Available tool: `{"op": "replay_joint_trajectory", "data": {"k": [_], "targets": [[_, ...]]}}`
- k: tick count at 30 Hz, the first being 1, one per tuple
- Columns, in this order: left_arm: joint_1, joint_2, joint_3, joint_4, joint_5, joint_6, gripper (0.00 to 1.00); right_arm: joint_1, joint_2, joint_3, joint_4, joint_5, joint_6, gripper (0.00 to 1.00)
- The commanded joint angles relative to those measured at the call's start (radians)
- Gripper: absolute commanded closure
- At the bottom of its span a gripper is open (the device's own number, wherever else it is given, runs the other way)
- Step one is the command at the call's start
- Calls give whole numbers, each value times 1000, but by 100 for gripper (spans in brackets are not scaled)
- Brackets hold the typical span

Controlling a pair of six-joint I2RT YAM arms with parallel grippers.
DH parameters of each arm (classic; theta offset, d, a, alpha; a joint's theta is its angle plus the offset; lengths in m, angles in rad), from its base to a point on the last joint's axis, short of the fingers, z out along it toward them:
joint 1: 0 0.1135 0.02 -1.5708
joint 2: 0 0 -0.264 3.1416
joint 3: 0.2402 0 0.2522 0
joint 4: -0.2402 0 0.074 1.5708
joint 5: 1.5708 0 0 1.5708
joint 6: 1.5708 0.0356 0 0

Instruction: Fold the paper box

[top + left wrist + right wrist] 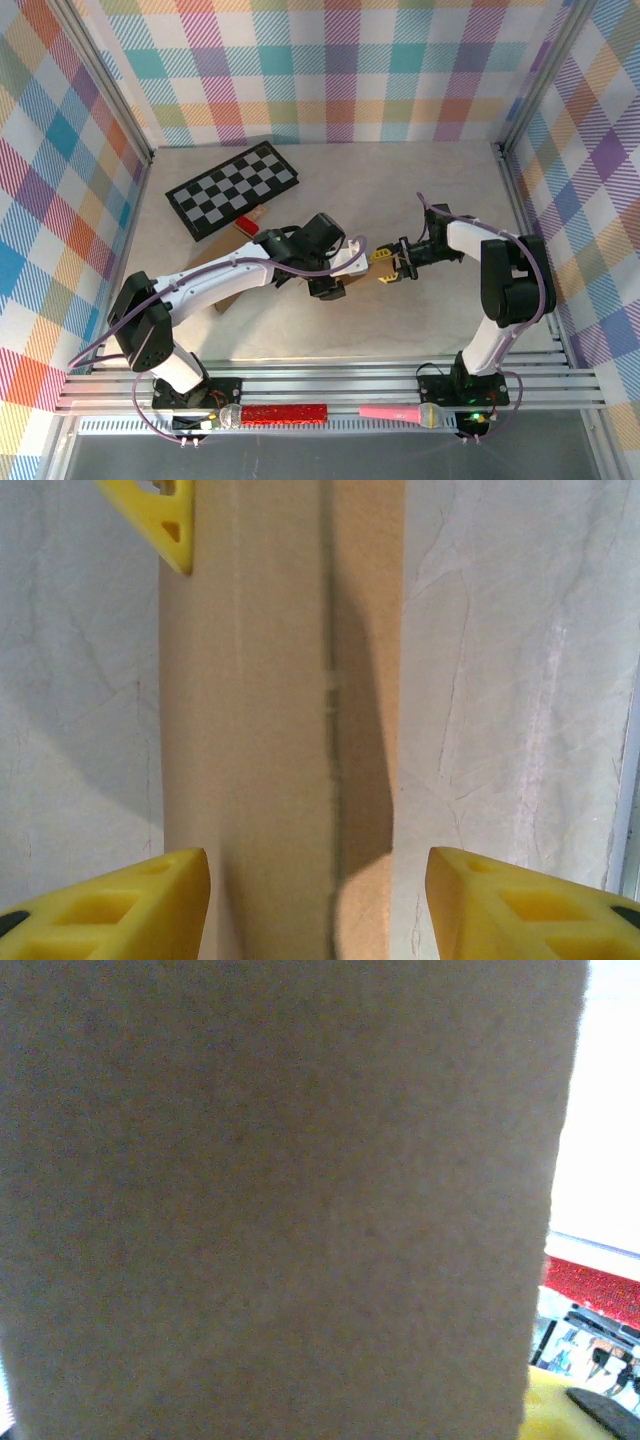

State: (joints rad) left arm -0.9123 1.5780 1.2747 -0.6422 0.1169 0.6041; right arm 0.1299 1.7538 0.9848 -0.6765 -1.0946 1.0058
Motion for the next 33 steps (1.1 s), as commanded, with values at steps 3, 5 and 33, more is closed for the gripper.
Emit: {"op": "replay_joint_trajectory", "data": {"k": [3,5,33], "targets": [[-23,2,20,-46,-1,58,41,-15,5,-42,10,-60,92,64],[-23,4,19,-53,3,64,41,-18,9,-46,5,-71,96,64],[11,211,186,-145,4,58,53,-135,-166,-20,-141,211,129,20]]}}
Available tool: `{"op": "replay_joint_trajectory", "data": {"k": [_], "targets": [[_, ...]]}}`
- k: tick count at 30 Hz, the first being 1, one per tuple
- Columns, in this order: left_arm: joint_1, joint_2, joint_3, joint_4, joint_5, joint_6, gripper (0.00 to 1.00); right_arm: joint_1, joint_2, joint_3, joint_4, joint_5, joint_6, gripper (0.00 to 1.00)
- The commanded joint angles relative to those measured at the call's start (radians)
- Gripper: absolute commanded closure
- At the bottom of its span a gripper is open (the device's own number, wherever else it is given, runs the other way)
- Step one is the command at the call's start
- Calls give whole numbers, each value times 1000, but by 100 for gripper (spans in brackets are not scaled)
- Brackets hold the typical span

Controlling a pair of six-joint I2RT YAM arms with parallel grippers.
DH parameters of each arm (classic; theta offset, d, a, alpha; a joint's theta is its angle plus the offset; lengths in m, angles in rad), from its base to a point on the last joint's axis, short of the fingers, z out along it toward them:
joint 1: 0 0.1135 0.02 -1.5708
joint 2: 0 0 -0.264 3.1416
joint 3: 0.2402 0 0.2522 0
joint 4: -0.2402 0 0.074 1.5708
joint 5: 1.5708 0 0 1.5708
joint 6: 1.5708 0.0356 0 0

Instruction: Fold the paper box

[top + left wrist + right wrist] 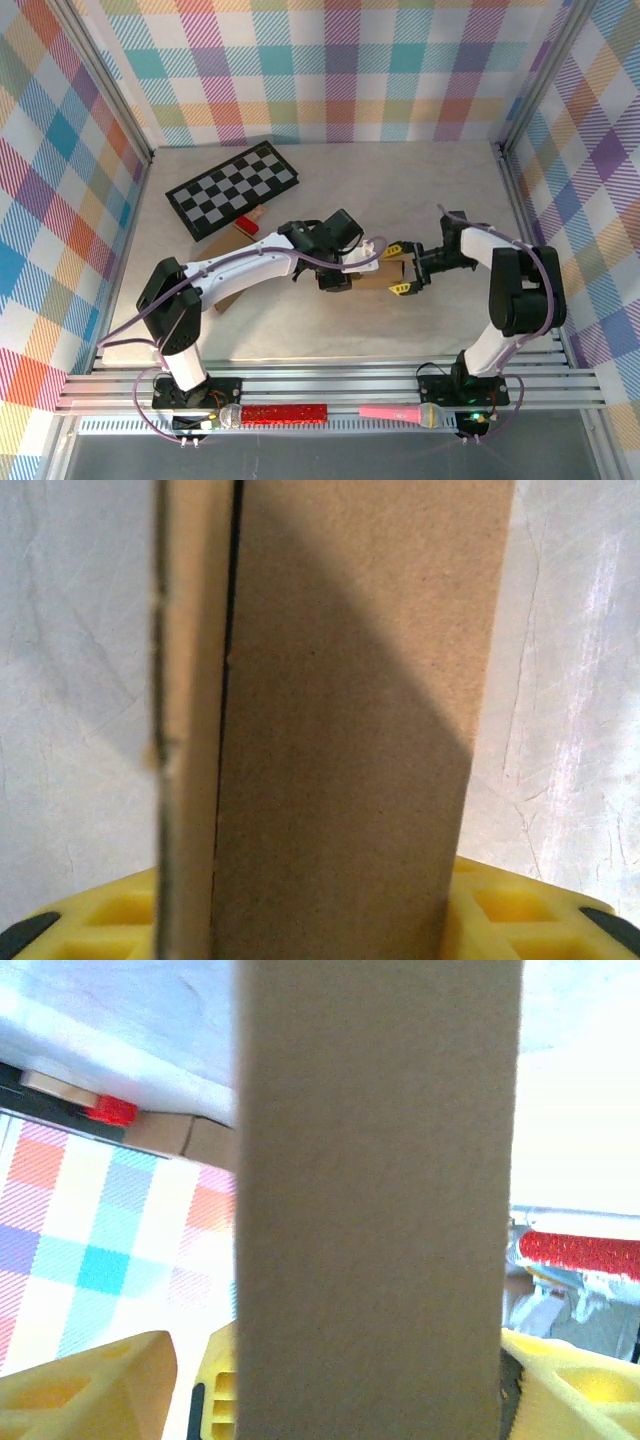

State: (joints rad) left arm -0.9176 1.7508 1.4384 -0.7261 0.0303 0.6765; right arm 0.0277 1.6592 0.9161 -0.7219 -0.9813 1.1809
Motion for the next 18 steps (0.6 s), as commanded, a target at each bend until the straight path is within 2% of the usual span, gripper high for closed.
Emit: {"op": "replay_joint_trajectory", "data": {"k": [1,5,10,13,15,18], "targets": [[21,47,37,-73,100,-19,53,-49,-104,49,-95,128,-42,20],[40,85,91,-124,137,-39,55,-109,-268,85,-137,301,-37,17],[57,101,113,-133,152,-66,56,-75,-455,126,-215,553,-1,19],[69,113,129,-144,169,-74,55,7,-569,88,-178,666,50,26],[72,121,138,-150,173,-77,55,106,-617,63,-163,750,91,31],[75,128,148,-153,177,-76,55,245,-636,23,-96,824,157,33]]}}
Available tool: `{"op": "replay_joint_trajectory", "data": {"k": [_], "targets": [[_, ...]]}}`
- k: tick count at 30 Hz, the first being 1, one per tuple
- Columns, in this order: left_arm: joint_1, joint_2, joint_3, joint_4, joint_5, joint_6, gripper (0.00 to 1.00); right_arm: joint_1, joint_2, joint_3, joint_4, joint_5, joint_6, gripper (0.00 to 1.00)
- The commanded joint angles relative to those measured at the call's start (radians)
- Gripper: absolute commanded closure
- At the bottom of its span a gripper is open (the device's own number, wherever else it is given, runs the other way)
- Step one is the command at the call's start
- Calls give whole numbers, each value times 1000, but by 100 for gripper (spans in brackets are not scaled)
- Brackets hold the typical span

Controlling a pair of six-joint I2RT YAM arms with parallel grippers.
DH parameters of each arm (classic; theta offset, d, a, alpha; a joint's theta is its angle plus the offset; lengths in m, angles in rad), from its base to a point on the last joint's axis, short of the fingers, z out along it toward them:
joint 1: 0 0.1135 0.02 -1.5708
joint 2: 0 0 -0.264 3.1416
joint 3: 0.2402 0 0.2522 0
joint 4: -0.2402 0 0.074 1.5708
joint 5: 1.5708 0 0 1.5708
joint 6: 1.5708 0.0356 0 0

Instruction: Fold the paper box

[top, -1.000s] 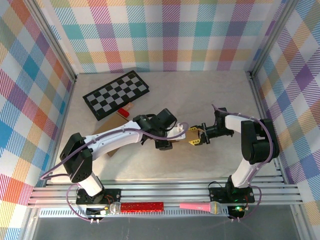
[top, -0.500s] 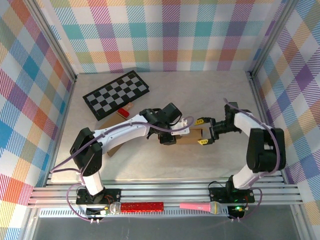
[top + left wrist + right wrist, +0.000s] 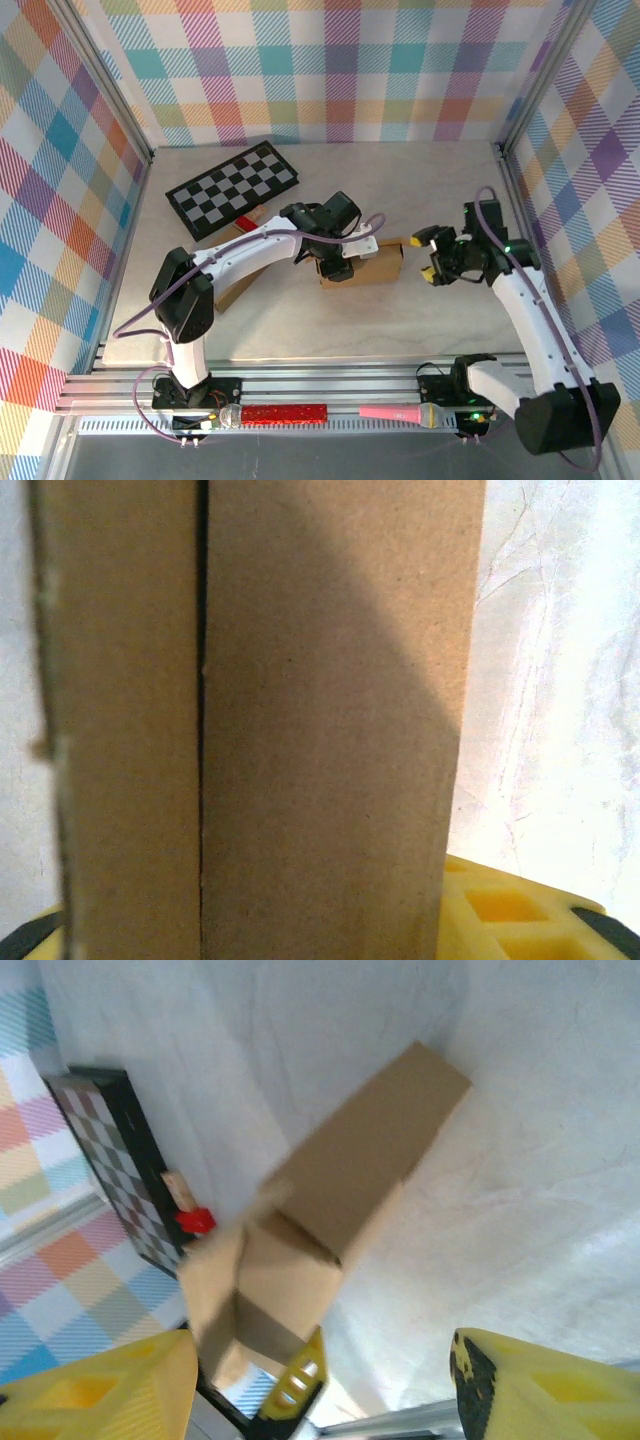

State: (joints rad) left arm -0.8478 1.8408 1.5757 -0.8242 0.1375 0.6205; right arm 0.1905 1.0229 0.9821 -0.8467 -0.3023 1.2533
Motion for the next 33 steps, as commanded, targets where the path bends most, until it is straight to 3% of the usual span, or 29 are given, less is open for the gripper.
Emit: {"op": "replay_joint_trajectory", "data": {"k": [1,11,17,20,24,28,33], "targets": [[5,40,14,-56,68,-18,55,113,0,-55,56,160,103,34],[6,56,48,-70,62,-15,54,230,168,-6,163,189,122,37],[7,55,53,-67,48,-23,53,230,210,-19,92,206,120,47],[6,55,53,-66,47,-28,53,230,207,-25,59,218,119,57],[6,53,53,-60,43,-33,54,215,233,-8,25,199,85,60],[10,46,53,-62,42,-30,56,191,255,71,-25,184,-33,57],[19,30,52,-98,60,-4,64,104,246,205,-35,127,-347,49]]}}
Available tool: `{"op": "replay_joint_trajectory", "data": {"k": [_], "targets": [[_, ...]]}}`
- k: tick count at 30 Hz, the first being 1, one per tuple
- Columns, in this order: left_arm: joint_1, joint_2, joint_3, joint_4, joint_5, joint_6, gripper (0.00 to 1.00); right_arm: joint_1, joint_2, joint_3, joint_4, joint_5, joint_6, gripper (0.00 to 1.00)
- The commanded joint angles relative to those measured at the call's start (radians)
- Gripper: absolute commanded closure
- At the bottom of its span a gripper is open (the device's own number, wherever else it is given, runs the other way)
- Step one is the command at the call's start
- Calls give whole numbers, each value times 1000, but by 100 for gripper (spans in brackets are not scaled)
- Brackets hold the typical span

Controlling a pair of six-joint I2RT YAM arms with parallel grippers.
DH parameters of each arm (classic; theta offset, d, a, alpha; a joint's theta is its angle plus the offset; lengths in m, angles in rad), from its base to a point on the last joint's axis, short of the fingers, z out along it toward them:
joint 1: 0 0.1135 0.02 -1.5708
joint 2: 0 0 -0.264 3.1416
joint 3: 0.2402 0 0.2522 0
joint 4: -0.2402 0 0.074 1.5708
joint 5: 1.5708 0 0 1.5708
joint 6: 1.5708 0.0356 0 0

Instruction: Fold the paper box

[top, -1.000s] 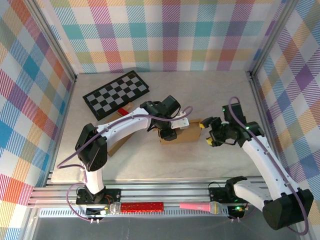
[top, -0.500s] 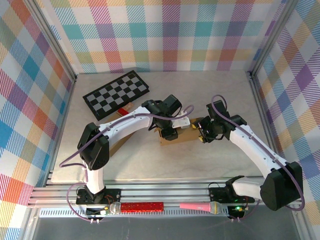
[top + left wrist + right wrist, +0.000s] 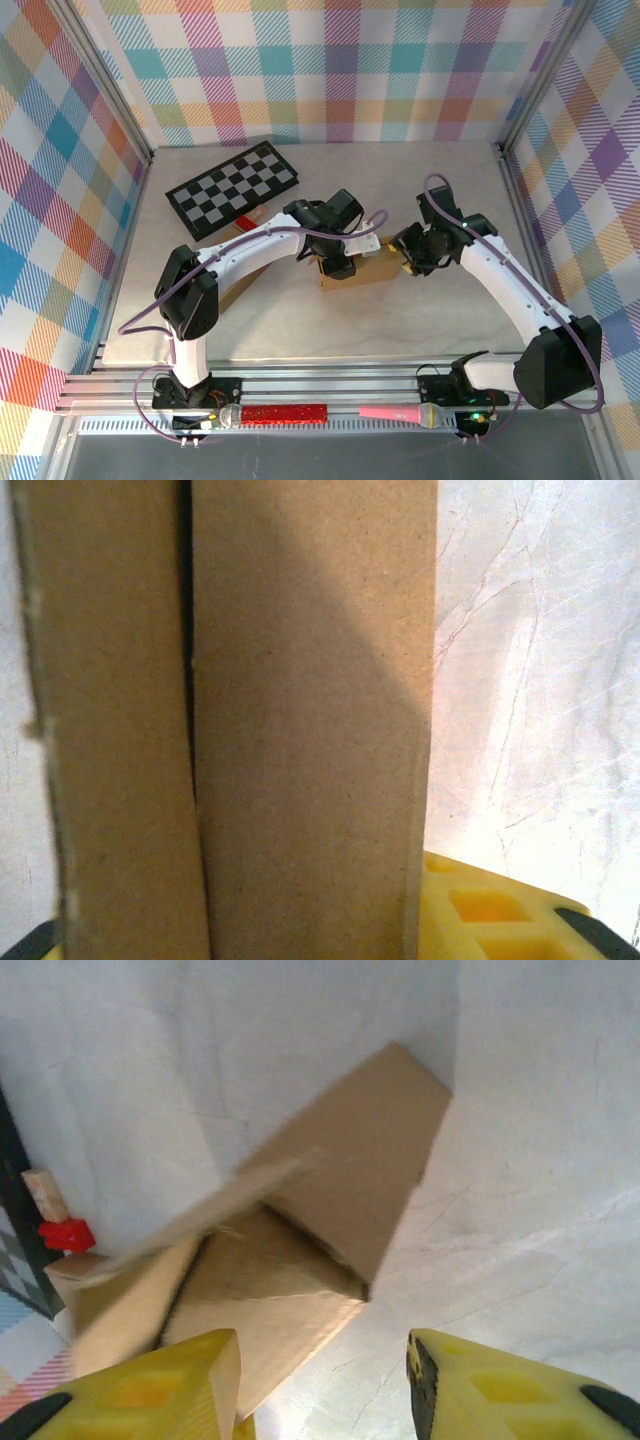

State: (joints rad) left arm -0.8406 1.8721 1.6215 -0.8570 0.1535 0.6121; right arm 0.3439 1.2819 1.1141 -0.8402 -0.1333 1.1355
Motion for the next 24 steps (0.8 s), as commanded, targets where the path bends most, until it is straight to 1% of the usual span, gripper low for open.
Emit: {"op": "replay_joint_trajectory", "data": {"k": [1,2,4,6,9,12,16,18,21,24], "targets": [[13,-6,6,-74,45,9,64,-77,-10,86,-24,-85,-303,48],[17,-7,6,-87,51,14,65,-112,-5,104,-16,-136,-384,46],[23,-10,6,-111,62,24,66,-170,13,138,-29,-186,-508,45],[30,-12,6,-135,74,33,67,-226,39,168,-38,-262,-620,44],[34,-18,-1,-152,83,39,68,-232,70,213,-56,-311,-753,44],[44,-31,-8,-166,85,44,68,-231,70,192,-20,-353,-812,48],[54,-47,-14,-179,94,60,67,-230,62,122,45,-363,-889,50],[58,-50,-18,-184,99,64,66,-228,67,91,82,-398,-916,49],[59,-50,-21,-186,96,66,65,-222,75,61,119,-425,-942,44],[59,-49,-20,-186,99,65,65,-220,82,49,138,-433,-973,44]]}}
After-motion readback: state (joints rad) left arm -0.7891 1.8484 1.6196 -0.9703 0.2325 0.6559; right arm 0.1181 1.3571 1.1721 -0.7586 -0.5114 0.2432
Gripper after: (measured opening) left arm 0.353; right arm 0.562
